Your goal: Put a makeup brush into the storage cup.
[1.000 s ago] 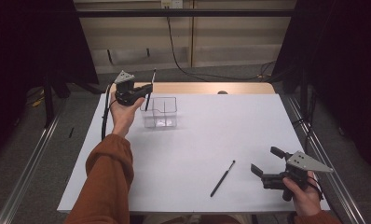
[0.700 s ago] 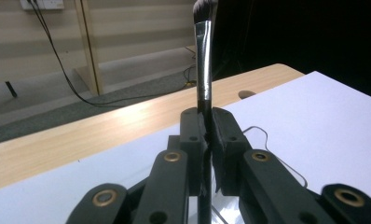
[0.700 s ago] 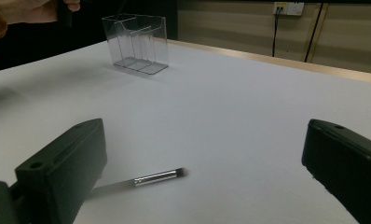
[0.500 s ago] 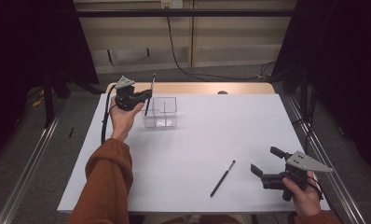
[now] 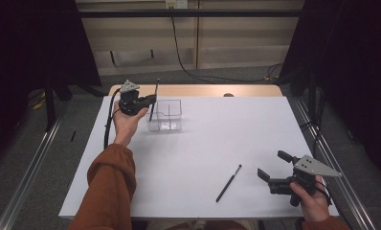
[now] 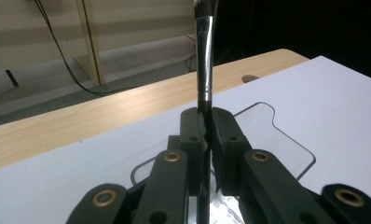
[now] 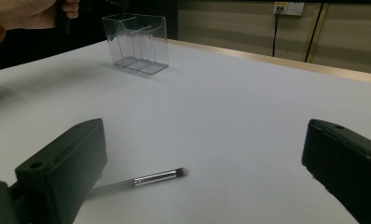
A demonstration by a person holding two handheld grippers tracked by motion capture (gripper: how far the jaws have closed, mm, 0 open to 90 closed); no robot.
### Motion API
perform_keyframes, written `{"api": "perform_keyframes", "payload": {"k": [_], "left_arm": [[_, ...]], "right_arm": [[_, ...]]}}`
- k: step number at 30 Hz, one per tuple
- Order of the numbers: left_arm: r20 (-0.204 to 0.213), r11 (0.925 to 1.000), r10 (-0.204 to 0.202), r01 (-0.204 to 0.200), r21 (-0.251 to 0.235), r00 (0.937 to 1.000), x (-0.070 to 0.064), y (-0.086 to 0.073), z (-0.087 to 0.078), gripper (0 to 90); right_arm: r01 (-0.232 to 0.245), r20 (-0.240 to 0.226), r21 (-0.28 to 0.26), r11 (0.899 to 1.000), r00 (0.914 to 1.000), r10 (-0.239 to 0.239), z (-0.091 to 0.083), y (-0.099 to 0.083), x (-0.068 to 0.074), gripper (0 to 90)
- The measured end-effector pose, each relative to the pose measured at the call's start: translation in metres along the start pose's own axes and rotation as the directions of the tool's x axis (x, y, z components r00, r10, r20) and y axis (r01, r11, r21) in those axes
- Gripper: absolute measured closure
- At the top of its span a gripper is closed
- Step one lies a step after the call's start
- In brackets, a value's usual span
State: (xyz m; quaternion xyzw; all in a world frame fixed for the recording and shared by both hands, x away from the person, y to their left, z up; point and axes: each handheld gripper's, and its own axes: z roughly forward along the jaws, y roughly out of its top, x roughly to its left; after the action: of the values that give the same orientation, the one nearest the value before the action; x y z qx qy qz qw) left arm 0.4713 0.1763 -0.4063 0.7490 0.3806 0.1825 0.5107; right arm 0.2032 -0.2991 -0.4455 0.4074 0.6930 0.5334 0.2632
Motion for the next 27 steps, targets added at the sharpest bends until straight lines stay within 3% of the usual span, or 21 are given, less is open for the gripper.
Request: {"api": "perform_keyframes", "payload": {"k": [17, 27], "left_arm": [[-0.012, 0.9996, -0.023, 0.023, 0.015, 0.9997, 0.0023, -0.0064, -0.0009, 83.2], [-0.001, 0.9999, -0.010, 0.010, -0.005, 0.9999, 0.0010, -0.0078, -0.0039, 71.5]], "right_arm": [[-0.001, -0.002, 0.003, 1.000, 1.0000, 0.001, 0.0004, 0.0002, 0.0003, 0.0], [-0.002, -0.004, 0.001, 1.000, 1.0000, 0.002, 0.0003, 0.0003, 0.0005, 0.0]]}}
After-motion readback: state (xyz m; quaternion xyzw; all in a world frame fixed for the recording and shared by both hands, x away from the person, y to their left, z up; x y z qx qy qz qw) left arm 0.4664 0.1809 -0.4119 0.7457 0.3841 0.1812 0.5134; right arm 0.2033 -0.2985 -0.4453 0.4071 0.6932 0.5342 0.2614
